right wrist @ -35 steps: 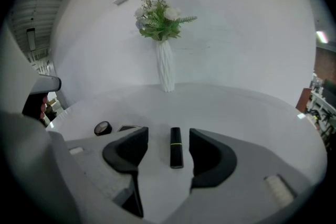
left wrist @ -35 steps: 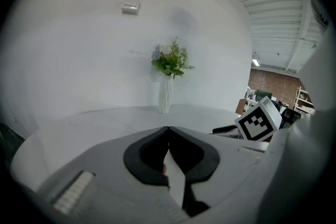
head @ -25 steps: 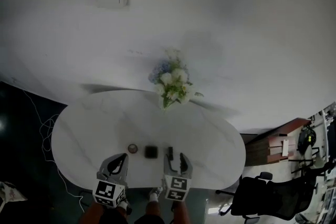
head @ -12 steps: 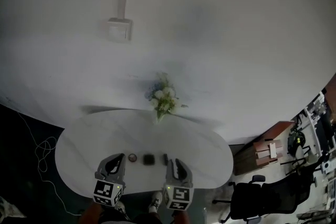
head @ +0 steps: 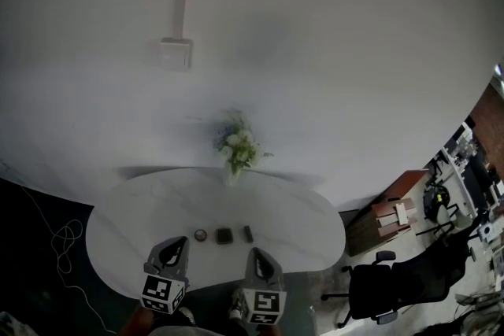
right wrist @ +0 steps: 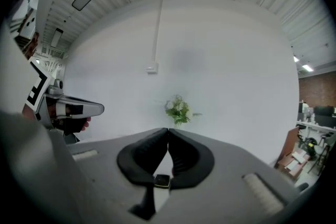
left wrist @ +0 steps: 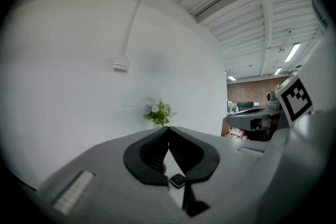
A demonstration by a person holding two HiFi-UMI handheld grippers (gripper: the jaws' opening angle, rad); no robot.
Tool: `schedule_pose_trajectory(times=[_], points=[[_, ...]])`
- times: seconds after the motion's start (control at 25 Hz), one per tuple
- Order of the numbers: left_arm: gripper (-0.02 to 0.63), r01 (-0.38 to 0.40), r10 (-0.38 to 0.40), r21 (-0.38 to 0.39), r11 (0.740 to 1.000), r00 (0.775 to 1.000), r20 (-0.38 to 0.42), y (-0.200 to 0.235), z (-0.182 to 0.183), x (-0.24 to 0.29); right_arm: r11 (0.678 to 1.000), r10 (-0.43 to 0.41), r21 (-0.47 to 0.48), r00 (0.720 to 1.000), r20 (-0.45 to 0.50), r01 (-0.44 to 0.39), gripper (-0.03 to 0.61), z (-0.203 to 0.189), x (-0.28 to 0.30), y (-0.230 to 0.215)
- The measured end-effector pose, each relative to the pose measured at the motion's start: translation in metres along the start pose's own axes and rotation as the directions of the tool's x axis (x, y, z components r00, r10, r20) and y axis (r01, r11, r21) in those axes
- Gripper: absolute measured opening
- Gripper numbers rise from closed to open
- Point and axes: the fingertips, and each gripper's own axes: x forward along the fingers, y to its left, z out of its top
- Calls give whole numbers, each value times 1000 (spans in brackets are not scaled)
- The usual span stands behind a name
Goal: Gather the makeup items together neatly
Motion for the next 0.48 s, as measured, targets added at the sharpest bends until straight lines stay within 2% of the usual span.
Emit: schedule_pose_trajectory(times=[0.24, 0.48], points=[[11, 33, -33, 3, 999, 999, -15, -7, -8, -8, 999, -33, 22, 999, -20, 33, 6, -14, -15, 5], [11, 42, -42, 0, 999, 999, -17, -6, -10, -8, 999, -46, 29, 999, -15, 46, 6, -11, -15, 2]])
